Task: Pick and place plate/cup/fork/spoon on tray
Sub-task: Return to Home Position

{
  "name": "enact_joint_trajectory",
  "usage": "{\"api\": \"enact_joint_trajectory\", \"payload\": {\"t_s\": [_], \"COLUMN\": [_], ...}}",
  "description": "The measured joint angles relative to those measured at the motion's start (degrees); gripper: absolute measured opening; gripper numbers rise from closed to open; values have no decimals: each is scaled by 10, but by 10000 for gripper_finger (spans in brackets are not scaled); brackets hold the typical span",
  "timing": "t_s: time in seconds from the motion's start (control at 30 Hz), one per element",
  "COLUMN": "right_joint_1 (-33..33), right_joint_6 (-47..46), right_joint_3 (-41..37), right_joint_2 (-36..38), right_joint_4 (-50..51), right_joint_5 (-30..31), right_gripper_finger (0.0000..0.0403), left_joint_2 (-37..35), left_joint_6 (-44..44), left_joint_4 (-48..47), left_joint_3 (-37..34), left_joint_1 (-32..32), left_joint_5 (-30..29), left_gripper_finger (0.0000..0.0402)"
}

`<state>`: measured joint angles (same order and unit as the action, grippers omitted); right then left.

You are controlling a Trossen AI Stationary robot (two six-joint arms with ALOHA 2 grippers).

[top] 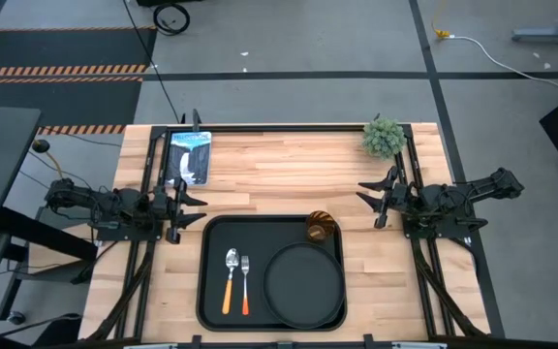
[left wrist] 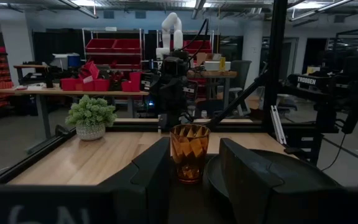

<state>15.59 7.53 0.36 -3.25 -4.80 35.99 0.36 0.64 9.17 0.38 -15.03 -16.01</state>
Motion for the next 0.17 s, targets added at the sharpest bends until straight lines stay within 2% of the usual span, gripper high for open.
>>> {"api": "enact_joint_trajectory", "payload": {"t_s": [0.17], "right_joint_1": [0], "right_joint_6": [0], "right_joint_3": [0], "right_joint_2": [0], "right_joint_4": [0], "right_joint_5": [0], "right_gripper_finger": [137], "left_joint_2": [0], "left_joint_6": [0], "left_joint_4": [0], "left_joint_3": [0], "left_joint_1": [0], "left_joint_5": [0], "left_gripper_finger": [148]}}
